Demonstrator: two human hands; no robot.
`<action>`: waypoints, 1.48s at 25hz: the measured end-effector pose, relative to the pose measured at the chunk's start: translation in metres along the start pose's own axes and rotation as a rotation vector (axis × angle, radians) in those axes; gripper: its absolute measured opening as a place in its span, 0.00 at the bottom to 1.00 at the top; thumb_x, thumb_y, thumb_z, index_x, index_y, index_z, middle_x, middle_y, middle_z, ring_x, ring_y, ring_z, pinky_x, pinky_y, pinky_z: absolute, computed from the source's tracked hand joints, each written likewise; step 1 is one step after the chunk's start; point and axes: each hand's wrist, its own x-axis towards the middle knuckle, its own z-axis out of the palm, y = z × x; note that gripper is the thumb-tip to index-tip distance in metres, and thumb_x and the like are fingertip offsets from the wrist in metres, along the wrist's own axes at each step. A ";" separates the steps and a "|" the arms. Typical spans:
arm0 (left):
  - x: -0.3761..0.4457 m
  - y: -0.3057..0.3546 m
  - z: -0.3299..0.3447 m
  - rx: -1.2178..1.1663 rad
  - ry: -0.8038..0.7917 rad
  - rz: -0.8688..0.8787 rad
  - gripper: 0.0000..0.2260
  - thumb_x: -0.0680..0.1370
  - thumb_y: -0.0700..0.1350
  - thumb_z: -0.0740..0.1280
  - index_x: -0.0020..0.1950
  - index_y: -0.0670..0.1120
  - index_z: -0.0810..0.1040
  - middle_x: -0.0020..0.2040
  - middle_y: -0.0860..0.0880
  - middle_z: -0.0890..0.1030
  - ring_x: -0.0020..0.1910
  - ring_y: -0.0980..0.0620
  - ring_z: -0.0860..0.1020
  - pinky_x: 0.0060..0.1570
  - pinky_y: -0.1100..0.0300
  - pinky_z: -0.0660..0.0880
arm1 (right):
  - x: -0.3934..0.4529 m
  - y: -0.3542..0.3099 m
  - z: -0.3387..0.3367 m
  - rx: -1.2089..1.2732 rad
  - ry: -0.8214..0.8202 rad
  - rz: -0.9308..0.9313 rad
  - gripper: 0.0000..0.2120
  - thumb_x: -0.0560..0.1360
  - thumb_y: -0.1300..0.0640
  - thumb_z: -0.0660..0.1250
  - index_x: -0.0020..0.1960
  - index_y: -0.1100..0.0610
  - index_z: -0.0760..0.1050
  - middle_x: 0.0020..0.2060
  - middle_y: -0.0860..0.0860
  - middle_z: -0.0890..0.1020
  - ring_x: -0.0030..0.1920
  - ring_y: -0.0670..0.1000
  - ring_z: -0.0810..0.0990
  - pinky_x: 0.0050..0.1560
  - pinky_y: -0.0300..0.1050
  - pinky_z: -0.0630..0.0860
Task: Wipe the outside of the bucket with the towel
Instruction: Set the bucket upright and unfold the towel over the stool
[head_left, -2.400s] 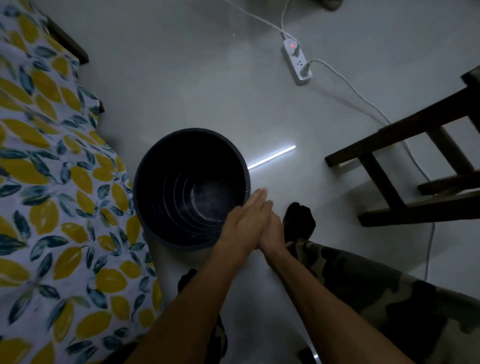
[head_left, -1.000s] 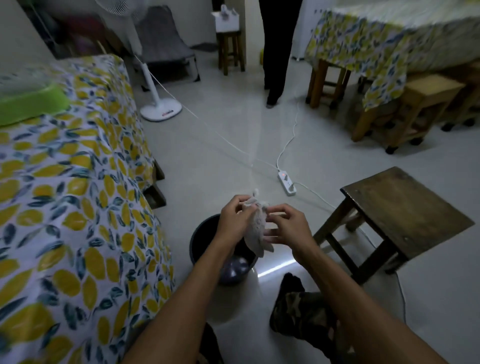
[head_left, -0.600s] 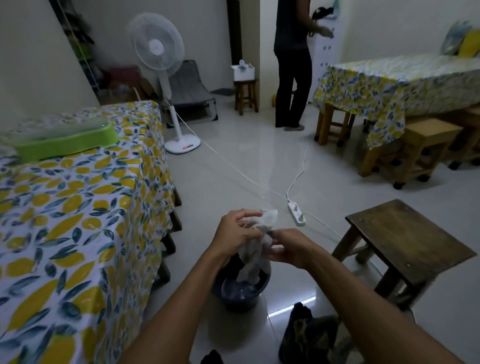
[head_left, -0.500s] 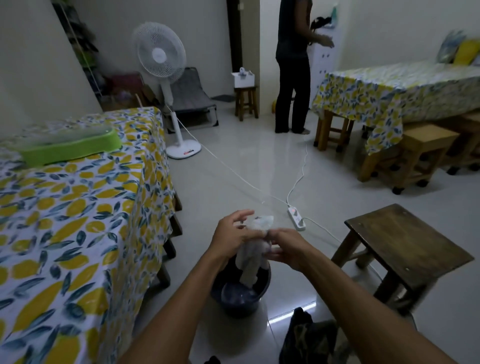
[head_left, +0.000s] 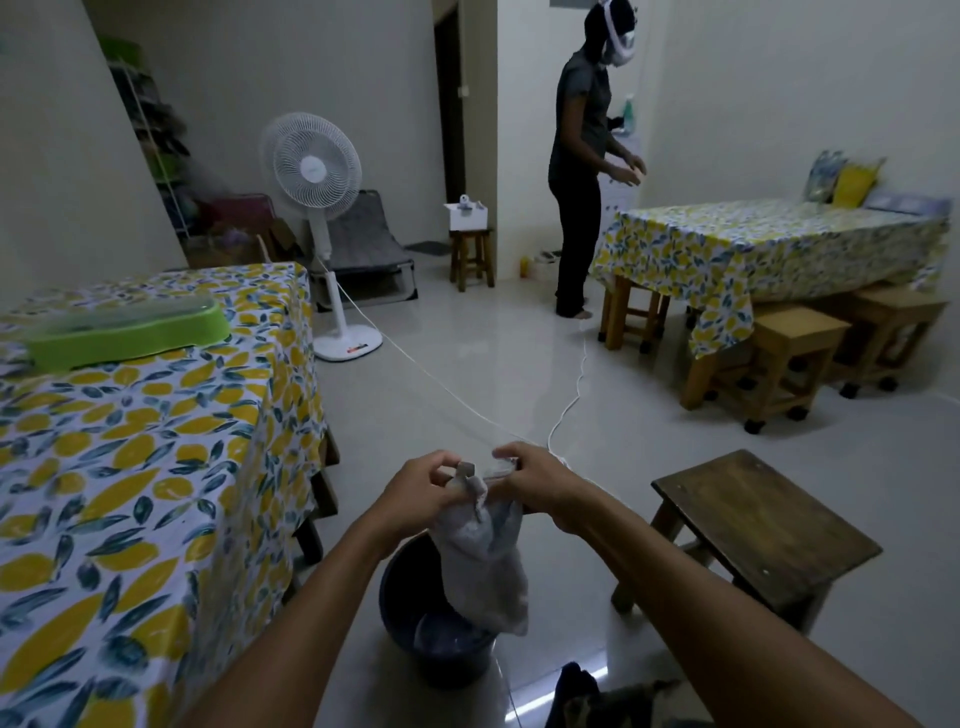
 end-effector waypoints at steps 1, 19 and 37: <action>0.000 0.000 0.001 -0.002 0.032 0.027 0.07 0.77 0.46 0.73 0.53 0.47 0.81 0.44 0.48 0.87 0.43 0.50 0.84 0.33 0.64 0.76 | 0.001 -0.001 -0.002 -0.030 0.002 0.002 0.19 0.74 0.60 0.75 0.64 0.58 0.78 0.56 0.59 0.83 0.53 0.55 0.84 0.51 0.49 0.86; 0.004 0.025 -0.013 0.193 0.427 0.067 0.09 0.78 0.41 0.63 0.38 0.48 0.68 0.35 0.51 0.72 0.35 0.51 0.69 0.35 0.56 0.66 | -0.003 -0.022 -0.028 -0.335 0.113 -0.171 0.18 0.77 0.47 0.73 0.58 0.56 0.70 0.52 0.53 0.81 0.52 0.54 0.81 0.55 0.52 0.82; 0.012 0.039 -0.013 0.358 0.556 0.203 0.06 0.74 0.44 0.66 0.39 0.52 0.74 0.37 0.55 0.79 0.43 0.50 0.78 0.54 0.48 0.67 | -0.007 -0.043 -0.029 -0.342 0.181 -0.364 0.10 0.78 0.60 0.63 0.51 0.60 0.83 0.46 0.56 0.84 0.47 0.53 0.80 0.48 0.53 0.78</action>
